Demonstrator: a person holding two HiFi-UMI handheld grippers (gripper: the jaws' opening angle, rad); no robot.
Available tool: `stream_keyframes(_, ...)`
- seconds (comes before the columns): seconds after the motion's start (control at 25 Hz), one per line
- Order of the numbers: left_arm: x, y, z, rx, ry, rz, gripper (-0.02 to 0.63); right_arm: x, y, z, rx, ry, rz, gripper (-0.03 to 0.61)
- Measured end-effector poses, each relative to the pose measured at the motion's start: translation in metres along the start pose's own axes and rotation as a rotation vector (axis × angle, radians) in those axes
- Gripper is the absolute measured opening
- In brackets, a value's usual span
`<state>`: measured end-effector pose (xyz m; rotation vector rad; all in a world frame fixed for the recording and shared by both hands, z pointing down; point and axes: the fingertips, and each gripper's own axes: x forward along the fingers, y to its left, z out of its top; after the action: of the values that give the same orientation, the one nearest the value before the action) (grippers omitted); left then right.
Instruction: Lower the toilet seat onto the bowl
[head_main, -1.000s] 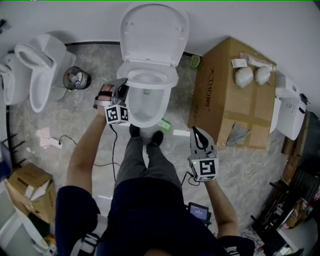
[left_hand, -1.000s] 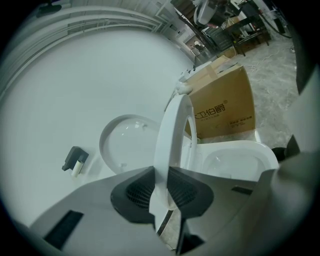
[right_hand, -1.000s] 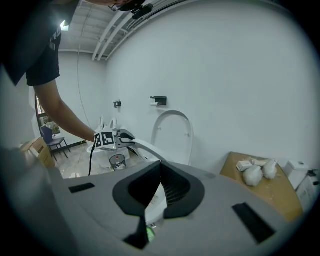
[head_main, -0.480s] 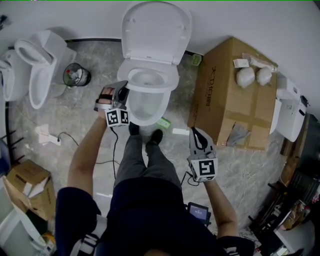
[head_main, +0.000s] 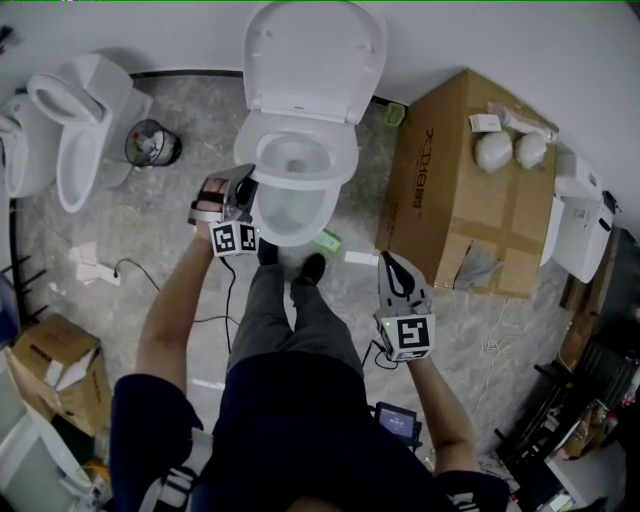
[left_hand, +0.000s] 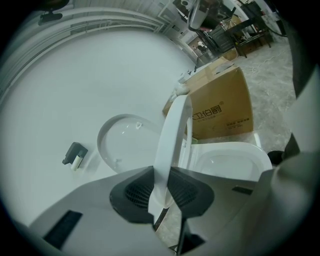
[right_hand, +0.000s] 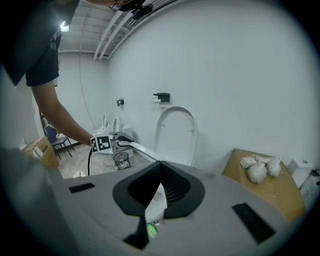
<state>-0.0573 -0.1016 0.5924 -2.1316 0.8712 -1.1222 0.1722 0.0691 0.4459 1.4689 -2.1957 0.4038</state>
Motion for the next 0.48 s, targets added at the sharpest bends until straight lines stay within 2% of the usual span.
stream_keyframes(0.48,-0.008,-0.020,-0.007,-0.052,0.007,0.002,0.104,-0.001,0.005,-0.010,0.003,0.015,0.011,0.020)
